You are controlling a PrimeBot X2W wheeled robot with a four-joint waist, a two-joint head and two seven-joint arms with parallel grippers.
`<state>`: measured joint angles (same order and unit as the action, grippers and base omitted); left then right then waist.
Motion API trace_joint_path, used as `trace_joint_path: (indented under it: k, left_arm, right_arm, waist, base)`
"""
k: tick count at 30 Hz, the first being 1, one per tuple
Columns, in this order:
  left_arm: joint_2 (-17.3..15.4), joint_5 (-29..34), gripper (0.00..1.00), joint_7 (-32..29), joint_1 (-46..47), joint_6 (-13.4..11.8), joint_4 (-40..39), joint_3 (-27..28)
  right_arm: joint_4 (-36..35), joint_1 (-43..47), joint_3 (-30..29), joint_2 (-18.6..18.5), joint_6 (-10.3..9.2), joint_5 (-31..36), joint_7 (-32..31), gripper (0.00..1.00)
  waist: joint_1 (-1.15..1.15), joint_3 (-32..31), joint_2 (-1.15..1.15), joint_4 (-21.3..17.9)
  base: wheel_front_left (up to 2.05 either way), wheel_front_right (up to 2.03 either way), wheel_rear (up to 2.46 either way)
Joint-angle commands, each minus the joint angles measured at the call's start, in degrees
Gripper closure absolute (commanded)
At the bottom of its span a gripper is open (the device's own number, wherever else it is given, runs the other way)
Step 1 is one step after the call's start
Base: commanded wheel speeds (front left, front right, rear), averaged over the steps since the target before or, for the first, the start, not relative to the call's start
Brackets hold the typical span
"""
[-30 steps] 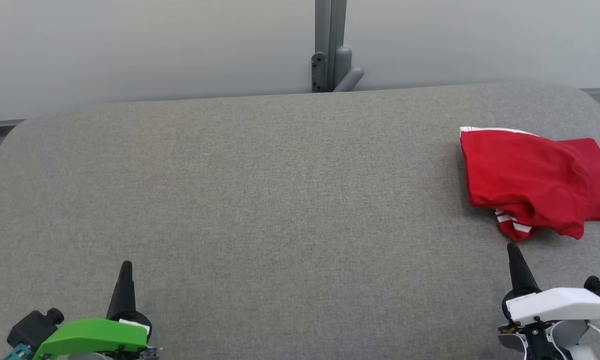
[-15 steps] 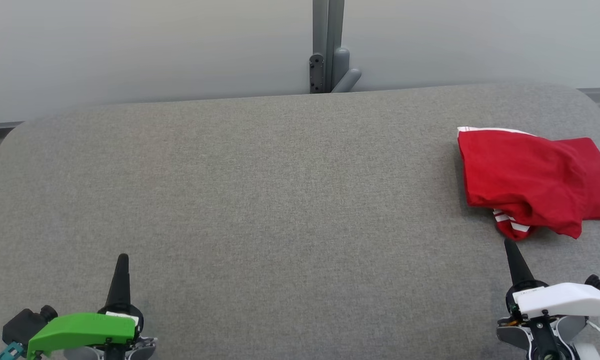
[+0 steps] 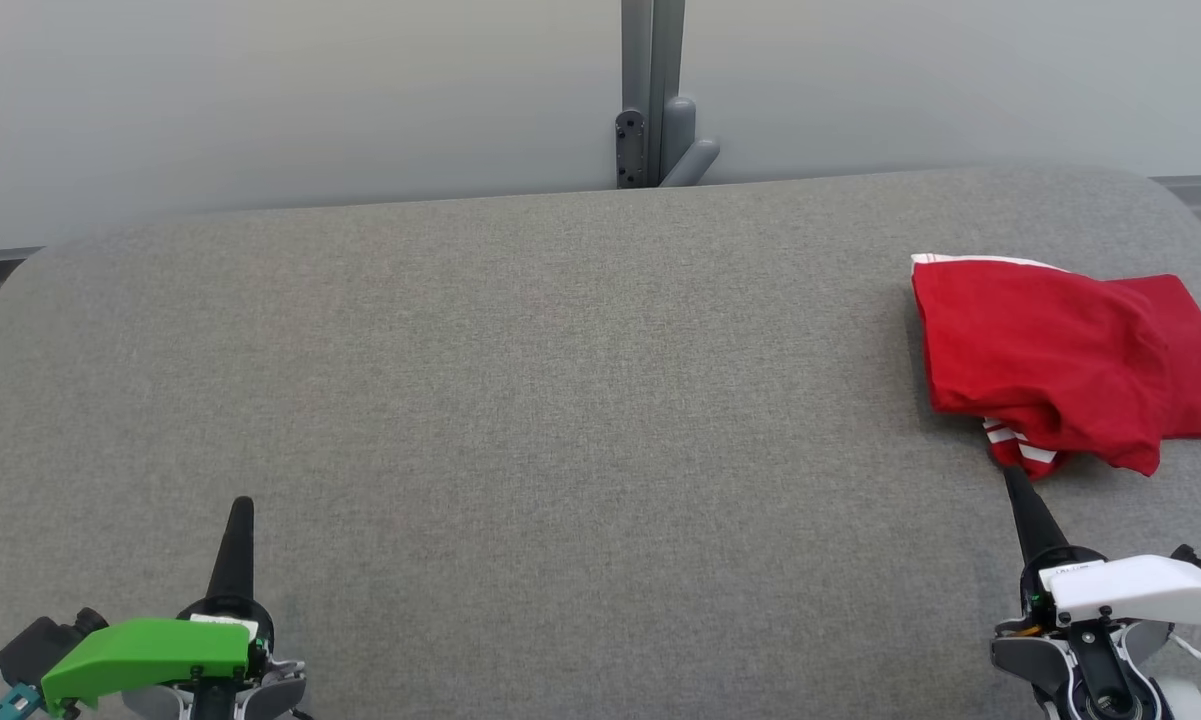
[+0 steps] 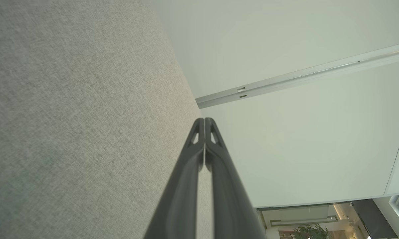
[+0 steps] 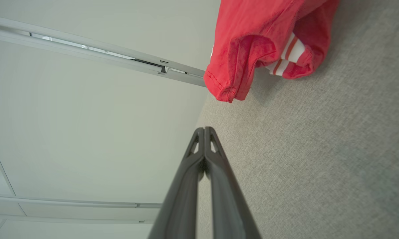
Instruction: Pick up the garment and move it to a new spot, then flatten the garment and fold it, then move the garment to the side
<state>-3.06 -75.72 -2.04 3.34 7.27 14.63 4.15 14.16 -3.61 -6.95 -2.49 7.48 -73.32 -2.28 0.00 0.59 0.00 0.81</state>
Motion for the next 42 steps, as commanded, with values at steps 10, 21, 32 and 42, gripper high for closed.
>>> trace_joint_path:
  k: [10, 21, 32, 42]
  left_arm:
    - [0.0, -5.7, 1.00, -1.5, 1.8, 0.3, -0.7, 0.9]
    - [0.1, -10.2, 1.00, -2.8, 2.2, 0.3, -0.8, 1.4]
    - [0.2, -14.1, 1.00, -3.8, 2.7, 0.4, -1.0, 1.9]
    - [0.2, -16.8, 1.00, -4.5, 3.0, 0.4, -1.0, 2.2]
  right_arm:
    - [-0.7, -1.4, 0.0, -0.4, 0.03, -6.3, -1.6, 1.00]
    - [-0.8, -1.7, 0.1, -0.5, 0.03, -11.6, -2.8, 1.00]
    - [-0.9, -1.9, 0.1, -0.5, 0.02, -16.2, -3.8, 1.00]
    - [-0.9, -2.2, 0.1, -0.5, 0.02, -19.3, -4.6, 1.00]
  waist:
    - [0.00, -0.1, 0.00, -0.2]
    - [0.00, -0.2, 0.00, -0.4]
    - [0.00, -0.3, 0.00, -0.6]
    - [0.00, -0.4, 0.00, -0.8]
  base:
    - [0.00, 0.00, 0.00]
    - [0.00, 0.00, 0.00]
    - [0.00, 0.00, 0.00]
    - [0.00, 0.00, 0.00]
